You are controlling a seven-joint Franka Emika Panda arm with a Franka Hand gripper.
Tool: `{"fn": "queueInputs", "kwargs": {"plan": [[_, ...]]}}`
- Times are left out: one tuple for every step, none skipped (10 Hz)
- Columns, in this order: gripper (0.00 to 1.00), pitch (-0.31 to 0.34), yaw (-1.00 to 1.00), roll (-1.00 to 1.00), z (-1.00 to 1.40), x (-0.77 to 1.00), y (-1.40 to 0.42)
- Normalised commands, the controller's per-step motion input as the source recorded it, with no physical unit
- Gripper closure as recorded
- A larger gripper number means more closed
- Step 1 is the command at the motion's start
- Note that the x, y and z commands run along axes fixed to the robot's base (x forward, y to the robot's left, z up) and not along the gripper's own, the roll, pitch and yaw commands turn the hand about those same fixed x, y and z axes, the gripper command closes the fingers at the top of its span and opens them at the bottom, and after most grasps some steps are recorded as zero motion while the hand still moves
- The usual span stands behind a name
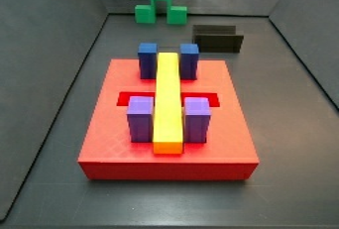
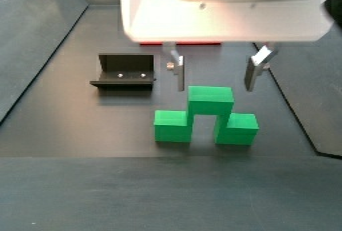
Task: Pick up the green object. Move up. Move to above the board. Insert the green object.
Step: Pick up the green object.
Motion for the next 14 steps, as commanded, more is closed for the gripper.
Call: {"fn": "queueInputs", "kwargs": {"plan": [[0.0, 0.1, 0.0, 0.0, -0.13, 0.41, 0.0], [0.0, 0.091, 0.0, 0.0, -0.22, 0.34, 0.0], [0.0, 0.071, 0.0, 0.0, -0.36, 0.23, 0.0], [0.0, 0.043, 0.0, 0.06, -0.61, 0.0, 0.0], [0.0, 0.077, 0.0, 0.02, -0.51, -0.29, 0.0], [0.0, 0.099, 0.0, 0.01, -0.26, -0.29, 0.0], [0.0, 0.12, 0.0, 0.01, 0.0, -0.06, 0.0], [0.0, 0.163, 0.0, 0.0, 0.26, 0.0, 0.0], [0.0, 0.166, 0.0, 0.0, 0.24, 0.0, 0.0], [0.0, 0.18, 0.0, 0.0, 0.46, 0.0, 0.0], [0.0, 0.084, 0.0, 0.12, -0.3, -0.12, -0.07], [0.0, 0.03, 0.0, 0.12, -0.47, -0.23, -0.07], [0.0, 0.053, 0.0, 0.15, -0.39, -0.33, -0.06], [0.0, 0.053, -0.01, 0.16, -0.35, -0.32, -0.03]]}}
